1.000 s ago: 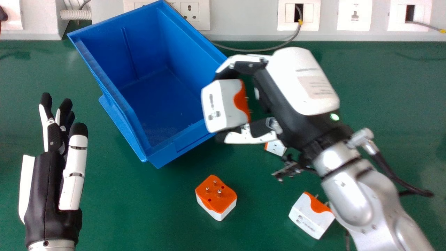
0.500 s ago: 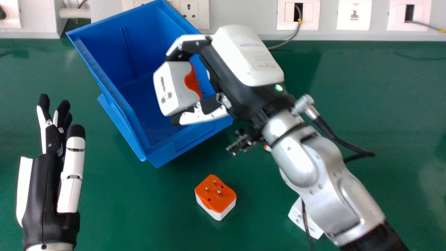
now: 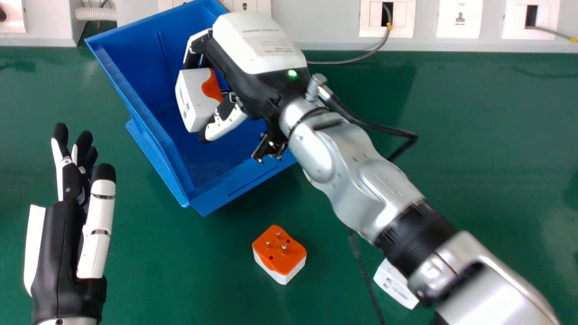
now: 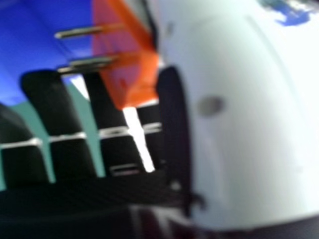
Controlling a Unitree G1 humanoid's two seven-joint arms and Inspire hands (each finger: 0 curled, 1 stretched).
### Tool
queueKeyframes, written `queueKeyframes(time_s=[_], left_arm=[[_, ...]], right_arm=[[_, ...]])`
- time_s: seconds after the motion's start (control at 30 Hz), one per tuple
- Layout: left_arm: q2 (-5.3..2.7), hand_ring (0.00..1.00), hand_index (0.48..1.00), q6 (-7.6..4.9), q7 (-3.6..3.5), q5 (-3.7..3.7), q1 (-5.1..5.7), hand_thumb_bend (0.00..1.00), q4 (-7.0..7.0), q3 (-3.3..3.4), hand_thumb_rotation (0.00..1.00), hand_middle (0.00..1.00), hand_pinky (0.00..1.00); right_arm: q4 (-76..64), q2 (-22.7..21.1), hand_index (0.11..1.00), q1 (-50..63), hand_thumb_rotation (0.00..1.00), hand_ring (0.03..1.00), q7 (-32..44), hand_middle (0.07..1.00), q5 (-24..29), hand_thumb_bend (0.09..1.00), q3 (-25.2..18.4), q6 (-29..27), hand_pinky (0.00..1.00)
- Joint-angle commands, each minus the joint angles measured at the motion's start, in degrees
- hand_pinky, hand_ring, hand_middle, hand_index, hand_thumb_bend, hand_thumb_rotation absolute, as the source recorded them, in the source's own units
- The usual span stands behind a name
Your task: Pick all objects and put in blue box
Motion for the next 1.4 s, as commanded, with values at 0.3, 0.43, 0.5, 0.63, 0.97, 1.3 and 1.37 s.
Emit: queueKeyframes(time_s=[0.3, 0.43, 0.5, 0.63, 0.97, 1.3, 1.37], left_arm=[[0.08, 1.00, 0.983, -1.42, 0.05, 0.75, 1.26, 0.34, -1.56, 0.21, 0.87, 1.00, 1.00], [-0.01, 1.00, 0.990, -1.34, 0.01, 0.62, 1.54, 0.35, -1.97, 0.03, 0.88, 1.00, 1.00], [-0.20, 1.00, 0.988, -1.49, 0.15, 0.65, 1.60, 0.35, -2.03, -0.08, 0.88, 1.00, 1.00], [-0.57, 1.00, 0.979, -1.32, 0.26, 0.17, 1.65, 0.35, -2.23, -0.45, 0.86, 1.00, 1.00], [-0.67, 1.00, 0.981, -1.65, 1.08, 1.25, 1.44, 0.35, -2.18, -1.06, 0.84, 1.00, 1.00], [-0.80, 1.00, 0.978, -1.24, 2.39, 3.17, 0.82, 0.32, -2.34, -1.33, 0.86, 0.99, 1.00], [-0.73, 1.00, 0.979, -1.50, 2.27, 2.95, 0.55, 0.32, -2.03, -1.36, 0.86, 0.99, 1.00]], right_arm=[[18.8, 5.6, 0.541, -12.7, 0.00, 0.361, -7.4, 0.475, 0.4, 0.509, 2.5, -0.2, 0.23], [22.6, 6.6, 0.500, -14.4, 0.00, 0.416, -7.1, 0.528, 0.8, 0.512, 2.9, 1.1, 0.31], [24.0, 7.3, 0.497, -15.1, 0.00, 0.424, -7.0, 0.538, 1.5, 0.512, 2.5, 1.9, 0.33], [24.5, 7.2, 0.534, -14.7, 0.00, 0.383, -9.6, 0.501, 3.1, 0.508, 1.8, 0.4, 0.28], [23.6, 5.7, 0.774, -12.8, 0.00, 0.714, -12.8, 0.797, 1.9, 0.557, 5.3, -2.0, 0.55], [22.0, 4.7, 0.923, -11.4, 0.28, 0.913, -10.7, 0.959, 2.5, 0.603, 5.9, -2.1, 0.76], [21.9, 4.8, 0.922, -11.2, 0.29, 0.915, -11.1, 0.960, 2.4, 0.608, 6.0, -1.9, 0.77]])
